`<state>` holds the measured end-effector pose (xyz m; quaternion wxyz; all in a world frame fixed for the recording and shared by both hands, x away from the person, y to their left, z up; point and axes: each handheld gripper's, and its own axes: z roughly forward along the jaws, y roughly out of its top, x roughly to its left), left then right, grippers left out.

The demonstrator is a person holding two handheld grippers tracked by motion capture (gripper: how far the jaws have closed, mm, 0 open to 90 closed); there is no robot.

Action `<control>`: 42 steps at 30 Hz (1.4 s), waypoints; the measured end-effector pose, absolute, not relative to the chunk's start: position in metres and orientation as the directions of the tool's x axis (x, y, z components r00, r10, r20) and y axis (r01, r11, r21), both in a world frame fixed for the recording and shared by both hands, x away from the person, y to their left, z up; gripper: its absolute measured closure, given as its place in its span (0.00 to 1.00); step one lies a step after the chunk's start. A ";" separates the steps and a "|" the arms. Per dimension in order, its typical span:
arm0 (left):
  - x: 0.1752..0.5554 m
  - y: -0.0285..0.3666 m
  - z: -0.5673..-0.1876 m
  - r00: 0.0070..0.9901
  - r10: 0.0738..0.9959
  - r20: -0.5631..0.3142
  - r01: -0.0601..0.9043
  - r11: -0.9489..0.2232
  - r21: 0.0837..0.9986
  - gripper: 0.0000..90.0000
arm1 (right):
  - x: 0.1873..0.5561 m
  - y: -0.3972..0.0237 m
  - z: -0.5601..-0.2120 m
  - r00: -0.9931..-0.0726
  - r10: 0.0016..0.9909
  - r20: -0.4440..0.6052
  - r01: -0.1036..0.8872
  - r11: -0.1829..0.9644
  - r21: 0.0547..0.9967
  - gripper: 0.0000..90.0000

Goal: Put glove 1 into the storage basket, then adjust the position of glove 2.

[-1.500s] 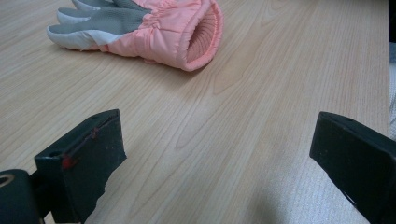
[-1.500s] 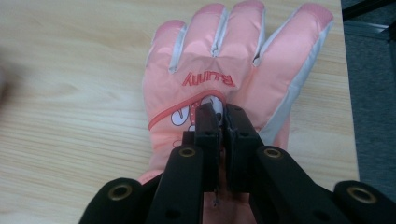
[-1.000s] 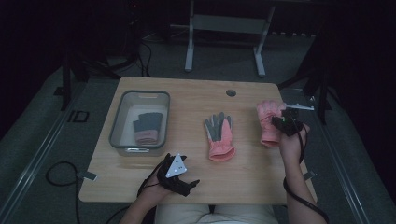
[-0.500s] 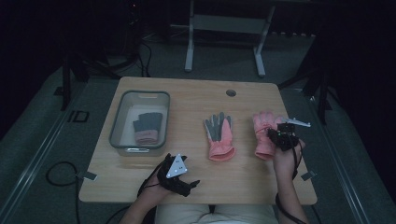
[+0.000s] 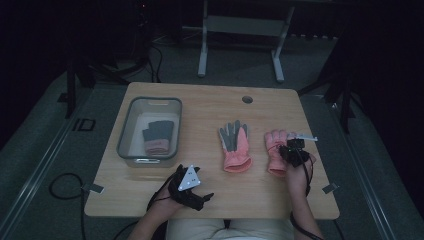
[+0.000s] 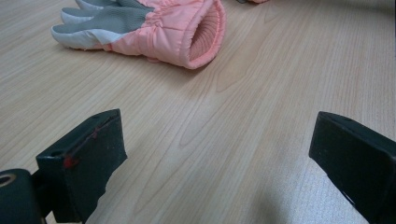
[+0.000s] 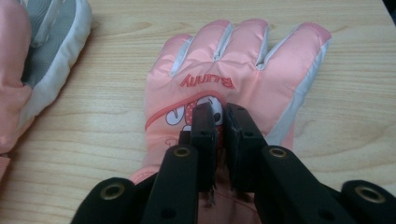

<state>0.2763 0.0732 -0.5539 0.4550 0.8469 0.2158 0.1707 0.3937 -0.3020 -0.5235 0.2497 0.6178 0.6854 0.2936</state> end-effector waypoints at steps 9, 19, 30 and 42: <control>0.276 0.073 -0.554 0.848 0.522 0.092 0.212 -0.492 0.845 0.04 | 0.397 -0.317 -0.517 -0.228 0.974 0.011 0.674 0.149 0.724 0.82; 0.277 0.073 -0.554 0.849 0.522 0.088 0.216 -0.495 0.842 0.04 | 0.394 -0.327 -0.504 -0.343 0.936 -0.078 0.614 0.286 0.736 0.75; 0.277 0.073 -0.554 0.849 0.521 0.088 0.217 -0.495 0.842 0.04 | 0.396 -0.323 -0.515 -0.373 0.919 -0.127 0.605 0.345 0.718 0.69; 0.276 0.072 -0.554 0.851 0.517 0.092 0.210 -0.496 0.843 0.04 | 0.402 -0.322 -0.520 -0.379 0.915 -0.137 0.622 0.361 0.695 0.63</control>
